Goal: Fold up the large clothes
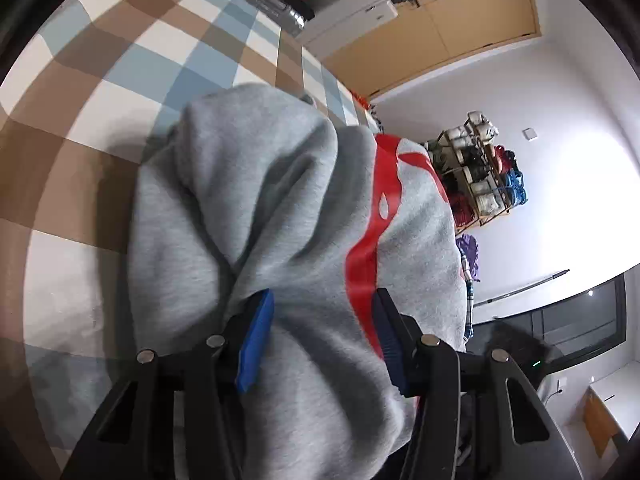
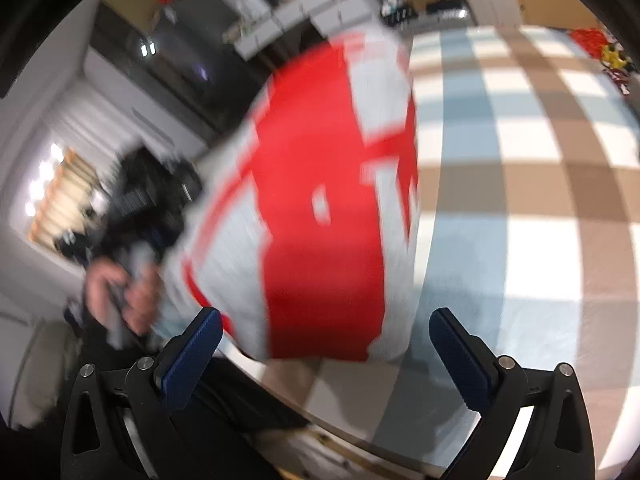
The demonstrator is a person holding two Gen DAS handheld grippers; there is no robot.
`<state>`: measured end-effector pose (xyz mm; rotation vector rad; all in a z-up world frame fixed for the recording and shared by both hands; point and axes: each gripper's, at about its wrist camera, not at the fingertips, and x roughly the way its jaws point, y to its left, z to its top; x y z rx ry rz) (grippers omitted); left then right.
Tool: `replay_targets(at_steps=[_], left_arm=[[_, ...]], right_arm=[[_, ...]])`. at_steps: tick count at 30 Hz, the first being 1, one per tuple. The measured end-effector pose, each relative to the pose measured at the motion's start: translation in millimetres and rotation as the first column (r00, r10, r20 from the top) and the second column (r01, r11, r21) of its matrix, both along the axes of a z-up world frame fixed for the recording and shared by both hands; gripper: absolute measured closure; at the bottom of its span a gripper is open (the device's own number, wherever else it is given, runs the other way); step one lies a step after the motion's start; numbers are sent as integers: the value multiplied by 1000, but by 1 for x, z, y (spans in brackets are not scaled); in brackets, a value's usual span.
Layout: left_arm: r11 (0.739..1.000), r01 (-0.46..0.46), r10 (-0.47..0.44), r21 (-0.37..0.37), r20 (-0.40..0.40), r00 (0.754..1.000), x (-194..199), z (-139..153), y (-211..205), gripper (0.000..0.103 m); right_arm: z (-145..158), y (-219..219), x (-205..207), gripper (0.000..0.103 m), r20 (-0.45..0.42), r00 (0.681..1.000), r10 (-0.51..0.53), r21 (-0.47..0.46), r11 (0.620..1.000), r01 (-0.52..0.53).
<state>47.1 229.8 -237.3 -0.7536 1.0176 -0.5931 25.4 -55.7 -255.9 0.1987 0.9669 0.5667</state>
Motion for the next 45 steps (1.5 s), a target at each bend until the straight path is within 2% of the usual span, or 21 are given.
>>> replay_targets(at_steps=[2, 5, 8, 10, 12, 14, 16, 19, 21, 22, 23, 25, 27, 29, 30, 34, 35, 37, 41, 43, 45], left_arm=[[1000, -20, 20, -21, 22, 1000, -9, -6, 9, 57], [998, -30, 32, -54, 31, 999, -16, -16, 15, 57], [1000, -21, 21, 9, 54, 998, -10, -10, 2, 57], [998, -13, 7, 62, 93, 996, -14, -8, -2, 57], [994, -17, 6, 108, 102, 995, -18, -5, -5, 57], [989, -26, 11, 146, 105, 994, -14, -7, -10, 57], [989, -27, 13, 144, 96, 995, -13, -9, -8, 57], [985, -35, 22, 166, 77, 997, -12, -9, -6, 57], [971, -90, 75, 220, 75, 994, -16, -3, -2, 57], [972, -110, 91, 209, 95, 991, -22, 2, 3, 57], [981, -106, 89, 161, 110, 990, -28, 8, 8, 57], [997, -82, 78, 13, 171, 982, -41, 22, 18, 57], [998, -52, 58, -32, 268, 962, -55, 40, 19, 57], [1000, -2, 2, -3, 332, 943, -62, 48, 6, 54], [999, 33, -36, 15, 330, 943, -61, 48, -3, 54], [982, 174, -186, 77, 189, 964, -45, 21, -39, 54], [979, 173, -187, 107, 148, 971, -40, 12, -41, 54], [987, 127, -137, 99, 93, 986, -31, -1, -32, 54], [993, 110, -112, -28, -41, 993, -13, -28, -11, 54], [995, 97, -99, -37, -57, 993, -10, -29, -6, 54], [995, 96, -96, 5, -42, 994, -11, -26, -6, 54]], right_arm=[[25, 0, 1, 0, 49, 999, -12, 0, 1000, 12], [67, 34, 7, 0, 169, 986, -4, -198, 979, 38], [85, 86, 22, 0, 267, 963, 34, -444, 892, 92], [87, 114, 32, 0, 306, 949, 82, -529, 843, 98], [80, 131, 42, 0, 292, 949, 121, -596, 799, 82], [65, 145, 58, 0, 228, 962, 147, -673, 738, 47], [39, 153, 72, 0, 135, 980, 147, -737, 675, 1], [26, 148, 85, 1, 49, 995, 91, -730, 683, -27], [21, 147, 89, 1, 16, 997, 70, -744, 667, -35], [19, 147, 90, 1, 12, 997, 72, -754, 656, -38], [18, 148, 89, 1, 17, 997, 80, -767, 641, -39], [19, 152, 89, 1, 34, 995, 90, -784, 620, -29], [17, 154, 87, 0, 43, 996, 82, -784, 620, -17], [18, 154, 90, 0, 45, 997, 64, -762, 647, -7], [18, 151, 94, 0, 41, 998, 51, -742, 671, -3], [21, 115, 104, 0, -38, 998, -52, -563, 826, 21], [22, 108, 104, 0, -58, 996, -65, -529, 848, 25], [26, 98, 98, 0, -80, 996, -47, -486, 874, 2], [46, 99, 73, 0, -38, 999, 13, -511, 859, -30], [51, 112, 54, 0, -32, 995, 99, -565, 819, -100], [38, 121, 42, 0, -56, 988, 145, -646, 749, -147]])
